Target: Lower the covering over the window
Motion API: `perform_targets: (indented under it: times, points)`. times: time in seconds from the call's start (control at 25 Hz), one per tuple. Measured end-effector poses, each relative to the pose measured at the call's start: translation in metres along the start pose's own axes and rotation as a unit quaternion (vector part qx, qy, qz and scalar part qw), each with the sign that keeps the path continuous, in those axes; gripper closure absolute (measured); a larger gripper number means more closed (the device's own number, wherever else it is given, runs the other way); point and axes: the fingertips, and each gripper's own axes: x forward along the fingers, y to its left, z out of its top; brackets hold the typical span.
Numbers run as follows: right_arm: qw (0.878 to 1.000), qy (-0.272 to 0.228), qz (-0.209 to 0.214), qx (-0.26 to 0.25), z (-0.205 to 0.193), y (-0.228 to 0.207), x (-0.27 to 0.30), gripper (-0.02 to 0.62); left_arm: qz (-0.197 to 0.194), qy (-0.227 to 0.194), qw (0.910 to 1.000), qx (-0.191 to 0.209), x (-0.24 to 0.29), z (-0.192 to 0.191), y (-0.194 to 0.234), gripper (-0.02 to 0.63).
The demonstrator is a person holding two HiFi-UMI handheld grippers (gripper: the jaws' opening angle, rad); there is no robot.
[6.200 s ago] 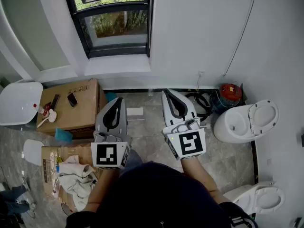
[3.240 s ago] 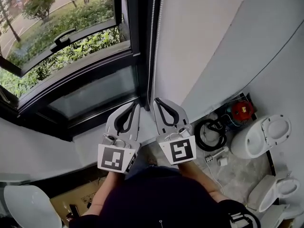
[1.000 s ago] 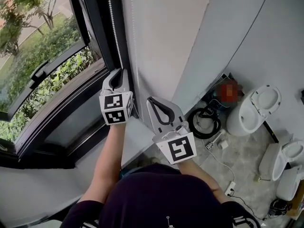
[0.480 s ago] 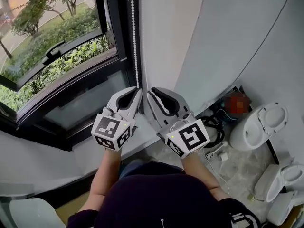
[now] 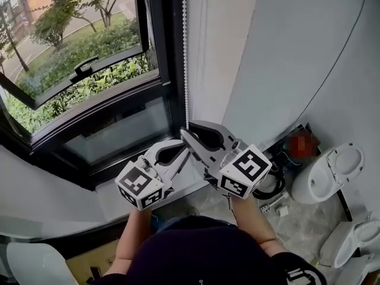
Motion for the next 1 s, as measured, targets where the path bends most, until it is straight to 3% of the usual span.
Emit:
perform_targets:
  times: [0.68,1.0]
  points:
    - [1.000,-0.007,-0.019,0.011,0.014,0.062,-0.032,0.577,-0.134,-0.022,0.9864,-0.093,-0.042,0.003,-0.063,0.591]
    - [0.999,0.036,-0.016,-0.005,0.010,0.091,-0.042,0.577,-0.160,-0.007,0.9840,-0.077,-0.060,0.000,-0.089,0.591]
